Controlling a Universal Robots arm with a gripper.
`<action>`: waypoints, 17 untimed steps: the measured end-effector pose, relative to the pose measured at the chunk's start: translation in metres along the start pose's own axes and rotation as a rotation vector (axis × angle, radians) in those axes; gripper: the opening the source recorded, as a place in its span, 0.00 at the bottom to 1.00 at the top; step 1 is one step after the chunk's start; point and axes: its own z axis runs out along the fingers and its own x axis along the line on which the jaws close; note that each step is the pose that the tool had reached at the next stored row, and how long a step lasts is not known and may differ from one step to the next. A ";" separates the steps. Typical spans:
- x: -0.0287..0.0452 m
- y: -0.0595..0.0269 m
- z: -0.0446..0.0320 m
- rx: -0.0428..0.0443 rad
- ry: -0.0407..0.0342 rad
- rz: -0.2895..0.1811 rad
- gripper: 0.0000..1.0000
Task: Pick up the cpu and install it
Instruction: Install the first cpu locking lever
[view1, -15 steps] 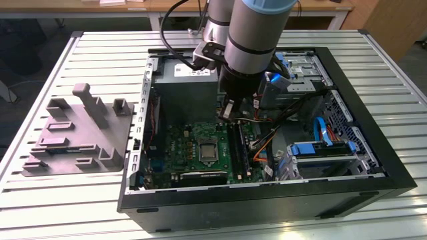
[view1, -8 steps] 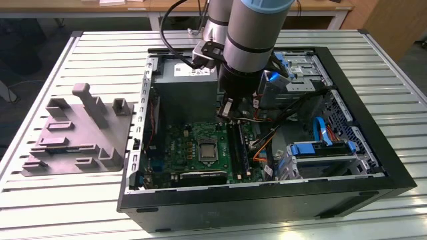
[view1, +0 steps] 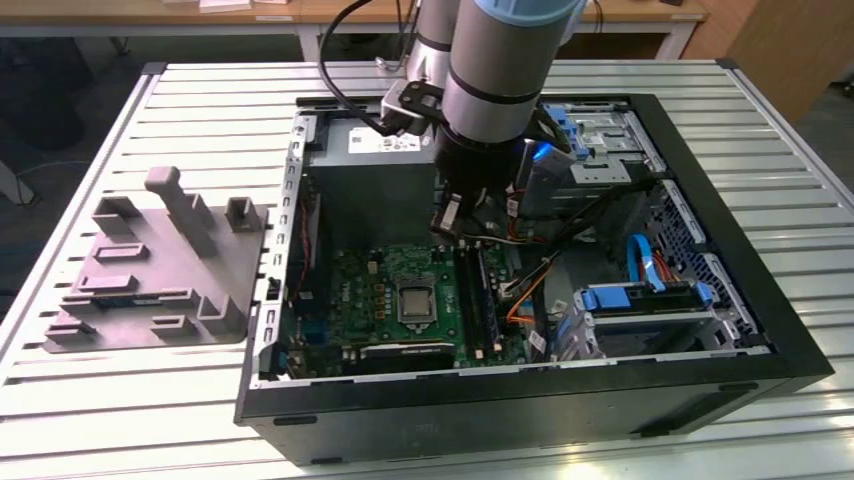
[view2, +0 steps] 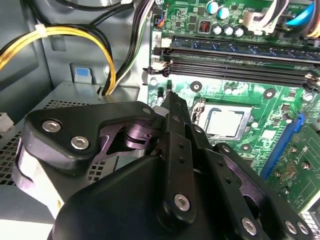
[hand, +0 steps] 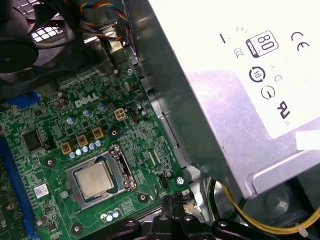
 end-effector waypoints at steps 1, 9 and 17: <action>0.0002 0.0007 0.0006 0.0001 -0.0001 0.000 0.11; 0.0014 0.0021 0.0017 0.0061 0.0142 -0.010 0.11; 0.0099 0.0048 0.0018 0.0085 0.0185 -0.031 0.11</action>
